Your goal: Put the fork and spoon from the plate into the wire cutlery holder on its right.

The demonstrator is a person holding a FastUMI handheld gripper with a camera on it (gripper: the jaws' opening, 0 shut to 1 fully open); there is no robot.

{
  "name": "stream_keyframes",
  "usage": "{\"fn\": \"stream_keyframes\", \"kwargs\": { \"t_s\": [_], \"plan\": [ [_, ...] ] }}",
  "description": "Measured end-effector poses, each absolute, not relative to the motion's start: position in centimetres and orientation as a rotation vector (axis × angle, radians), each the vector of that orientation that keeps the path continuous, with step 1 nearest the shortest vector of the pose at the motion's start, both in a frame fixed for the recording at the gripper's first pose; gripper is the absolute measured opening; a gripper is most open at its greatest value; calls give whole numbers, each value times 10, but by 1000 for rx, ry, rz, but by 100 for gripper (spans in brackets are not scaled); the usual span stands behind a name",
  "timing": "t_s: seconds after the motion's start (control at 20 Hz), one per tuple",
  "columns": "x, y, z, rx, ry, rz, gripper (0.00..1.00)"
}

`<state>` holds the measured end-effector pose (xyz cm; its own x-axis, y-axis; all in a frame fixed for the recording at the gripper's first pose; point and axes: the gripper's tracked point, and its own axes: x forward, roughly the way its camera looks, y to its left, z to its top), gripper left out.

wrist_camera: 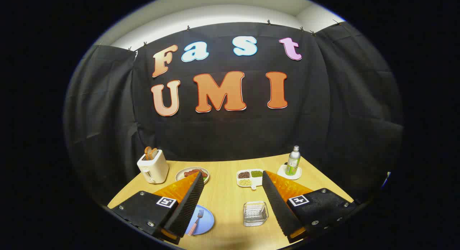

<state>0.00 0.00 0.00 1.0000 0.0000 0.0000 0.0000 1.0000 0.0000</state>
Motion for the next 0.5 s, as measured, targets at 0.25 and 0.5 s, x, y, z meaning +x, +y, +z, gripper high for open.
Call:
{"fn": "stream_keyframes", "kwargs": {
  "t_s": [0.25, 0.5],
  "plan": [
    [1, 43, -1, -19, -44, -19, 98],
    [-2, 75, -16, -28, -13, -8, 98]
  ]
}}
